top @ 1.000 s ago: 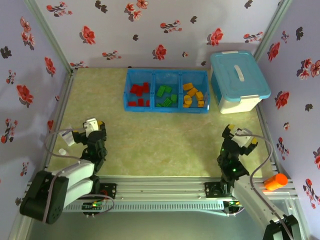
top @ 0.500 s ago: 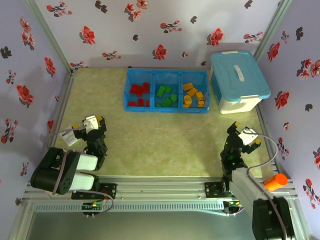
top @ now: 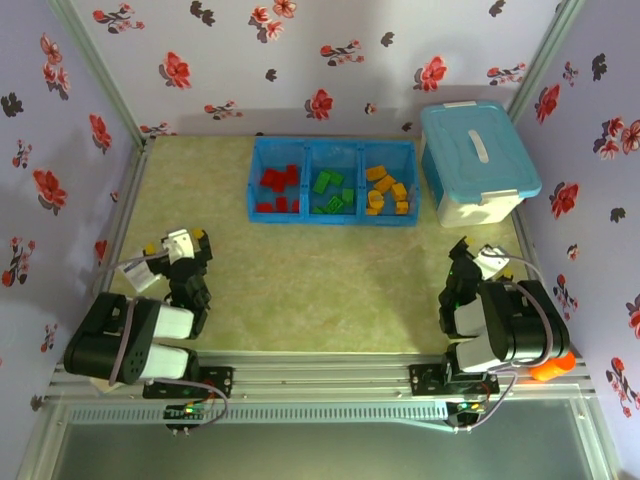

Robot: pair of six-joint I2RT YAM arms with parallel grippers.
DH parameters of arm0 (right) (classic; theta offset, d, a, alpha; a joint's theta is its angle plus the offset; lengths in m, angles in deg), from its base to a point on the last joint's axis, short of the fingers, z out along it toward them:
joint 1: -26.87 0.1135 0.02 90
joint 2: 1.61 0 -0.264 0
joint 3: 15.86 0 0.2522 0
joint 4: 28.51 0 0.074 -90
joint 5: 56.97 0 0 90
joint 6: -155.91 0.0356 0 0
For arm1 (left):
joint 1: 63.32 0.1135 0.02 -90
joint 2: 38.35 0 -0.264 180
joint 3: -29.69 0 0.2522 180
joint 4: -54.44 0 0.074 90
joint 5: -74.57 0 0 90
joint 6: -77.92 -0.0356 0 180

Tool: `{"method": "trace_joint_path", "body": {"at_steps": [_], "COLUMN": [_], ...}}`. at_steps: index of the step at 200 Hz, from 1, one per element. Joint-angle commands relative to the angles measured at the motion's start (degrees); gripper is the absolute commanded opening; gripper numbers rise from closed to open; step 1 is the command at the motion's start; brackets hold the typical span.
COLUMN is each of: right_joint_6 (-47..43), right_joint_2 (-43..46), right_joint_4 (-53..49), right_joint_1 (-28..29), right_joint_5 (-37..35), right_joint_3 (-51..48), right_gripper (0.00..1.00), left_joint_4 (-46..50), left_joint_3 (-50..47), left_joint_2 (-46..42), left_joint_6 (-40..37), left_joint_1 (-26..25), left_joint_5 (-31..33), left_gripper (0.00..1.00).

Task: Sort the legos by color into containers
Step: Reset both arms

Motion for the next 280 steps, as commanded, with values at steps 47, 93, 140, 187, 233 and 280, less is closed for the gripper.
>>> {"method": "trace_joint_path", "body": {"at_steps": [47,93,140,187,233,280], "right_joint_6": [-12.79,-17.75,-9.28,-9.33,-9.33,-9.42], "right_joint_2": [-3.47,-10.72,-5.75,-5.87,-5.83,-5.78], "right_joint_4": [6.11,5.74,-22.31,-21.75,-21.67,-21.6], "right_joint_1": [7.39,6.81,-0.96,-1.05,-1.05,-1.05], "right_joint_5": [3.62,16.16,24.25,24.44,24.45,24.35], "right_joint_3": [3.9,8.66,19.51,19.32,19.26,19.27], "right_gripper": [0.99,0.99,0.99,0.99,0.99,0.99], "left_joint_4": [-3.21,-3.16,-2.14,19.53,18.59,18.99], "left_joint_3": [5.07,4.87,6.12,16.23,15.97,16.23], "left_joint_2": [9.02,9.08,9.59,9.24,9.47,9.51], "left_joint_6": [-6.75,-7.57,-6.58,4.95,4.72,4.82], "left_joint_1": [-0.83,-0.94,0.77,11.36,11.26,11.37], "left_joint_5": [-9.05,-11.59,-12.93,-22.17,-21.99,-22.01], "left_gripper": [1.0,1.0,1.0,1.0,1.0,1.0]}}
